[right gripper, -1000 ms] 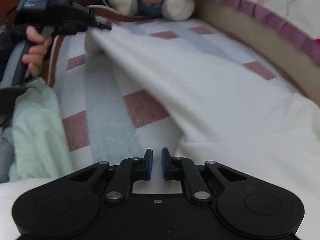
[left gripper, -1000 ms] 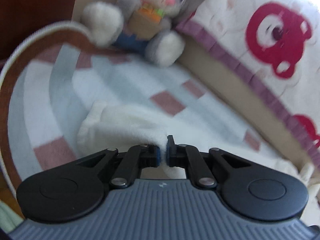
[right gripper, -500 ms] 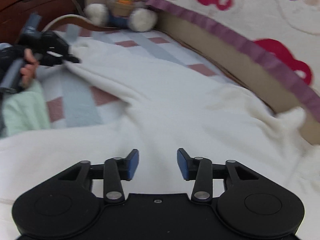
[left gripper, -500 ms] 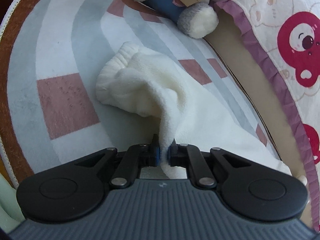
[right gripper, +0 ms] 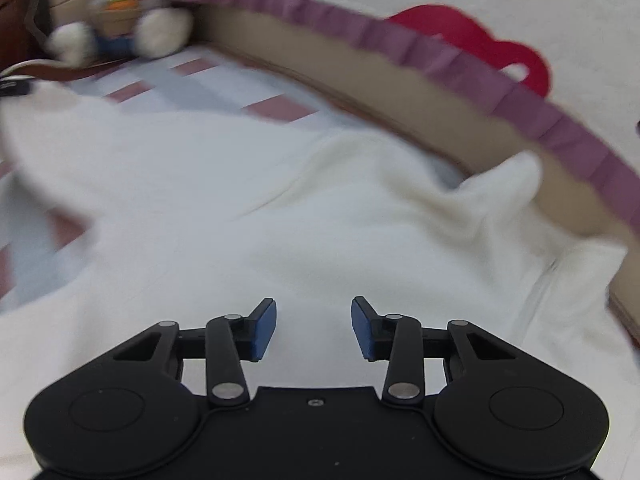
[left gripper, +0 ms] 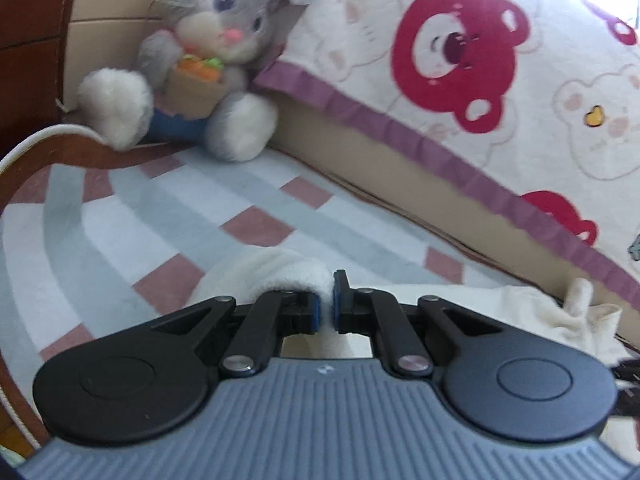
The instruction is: Fold clothes
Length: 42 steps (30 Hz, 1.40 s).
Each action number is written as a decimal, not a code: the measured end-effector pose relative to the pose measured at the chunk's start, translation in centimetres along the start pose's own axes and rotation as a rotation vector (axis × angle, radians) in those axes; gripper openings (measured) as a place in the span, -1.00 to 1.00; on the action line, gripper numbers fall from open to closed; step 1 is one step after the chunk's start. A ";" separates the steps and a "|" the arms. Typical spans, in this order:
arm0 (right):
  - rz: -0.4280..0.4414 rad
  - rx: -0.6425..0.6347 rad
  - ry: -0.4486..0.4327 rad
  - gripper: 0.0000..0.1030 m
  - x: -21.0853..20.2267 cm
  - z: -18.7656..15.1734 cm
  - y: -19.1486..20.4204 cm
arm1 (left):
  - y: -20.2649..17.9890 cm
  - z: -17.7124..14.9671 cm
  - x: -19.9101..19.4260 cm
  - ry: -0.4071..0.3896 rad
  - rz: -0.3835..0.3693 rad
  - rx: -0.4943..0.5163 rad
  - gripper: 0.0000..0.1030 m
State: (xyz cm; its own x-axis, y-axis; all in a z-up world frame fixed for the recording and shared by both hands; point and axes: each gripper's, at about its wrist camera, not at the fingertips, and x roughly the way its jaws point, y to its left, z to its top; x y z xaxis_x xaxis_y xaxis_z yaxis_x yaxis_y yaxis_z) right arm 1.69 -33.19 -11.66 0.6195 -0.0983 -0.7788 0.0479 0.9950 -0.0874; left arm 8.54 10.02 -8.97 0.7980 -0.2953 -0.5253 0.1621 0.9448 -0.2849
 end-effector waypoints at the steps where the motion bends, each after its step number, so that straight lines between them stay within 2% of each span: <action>1: -0.006 0.032 -0.002 -0.15 0.7 0.6 -0.6 | -0.2 -0.1 0.0 0.009 -0.002 0.011 -0.89; 7: -0.023 0.164 -0.026 0.03 5.5 4.1 -2.9 | -1.1 -0.9 -0.2 0.063 -0.017 0.080 -0.89; 10: -0.035 0.214 -0.041 0.13 7.8 5.8 -3.8 | -1.3 -1.5 0.0 0.100 -0.003 0.152 -0.89; 12: -0.043 0.246 -0.050 0.15 9.4 7.0 -4.4 | -1.3 -1.7 0.0 0.097 0.003 0.183 -0.89; 14: -0.066 0.240 -0.058 0.16 10.6 8.1 -4.6 | -1.2 -1.6 0.1 0.099 0.004 0.163 -0.89; 17: -0.085 0.186 -0.065 0.29 11.4 9.2 -4.3 | -1.1 -1.4 0.3 0.103 0.002 0.124 -0.89; 20: -0.098 0.192 -0.074 0.16 10.3 9.7 -4.8 | -1.7 -1.0 0.2 0.085 0.009 0.120 -0.89; 21: -0.077 0.245 -0.091 0.15 9.1 9.5 -5.4 | -2.0 -0.8 0.2 0.075 0.007 0.120 -0.89; 24: 0.076 0.458 -0.168 0.16 3.5 7.2 -7.7 | -3.1 -0.3 0.1 0.047 0.002 0.115 -0.88; 27: 0.103 0.543 -0.191 0.18 -1.9 3.4 -9.0 | -5.6 -0.2 0.9 0.032 -0.006 0.105 -0.89; 29: 0.111 0.544 -0.178 0.18 -4.6 0.9 -9.5 | -8.4 -0.2 0.9 -0.003 -0.057 0.122 -0.89; 34: 0.139 0.499 -0.094 0.19 -7.8 -4.4 -10.2 | -17.6 -0.2 -0.7 -0.057 -0.358 0.248 -0.88; 36: 0.129 0.492 -0.044 0.20 -8.4 -6.5 -10.7 | -21.9 -1.0 -1.6 -0.043 -0.520 0.336 -0.88; 39: 0.095 0.538 0.000 0.21 -9.6 -9.6 -11.8 | -27.5 -3.6 -2.4 0.039 -0.745 0.387 -0.86; 41: 0.061 0.600 0.013 0.21 -10.1 -11.1 -12.6 | -30.4 -6.4 -1.8 0.165 -0.756 0.459 -0.80; 42: 0.049 0.647 0.024 0.21 -10.3 -11.8 -13.2 | -31.8 -7.8 -1.4 0.229 -0.761 0.495 -0.46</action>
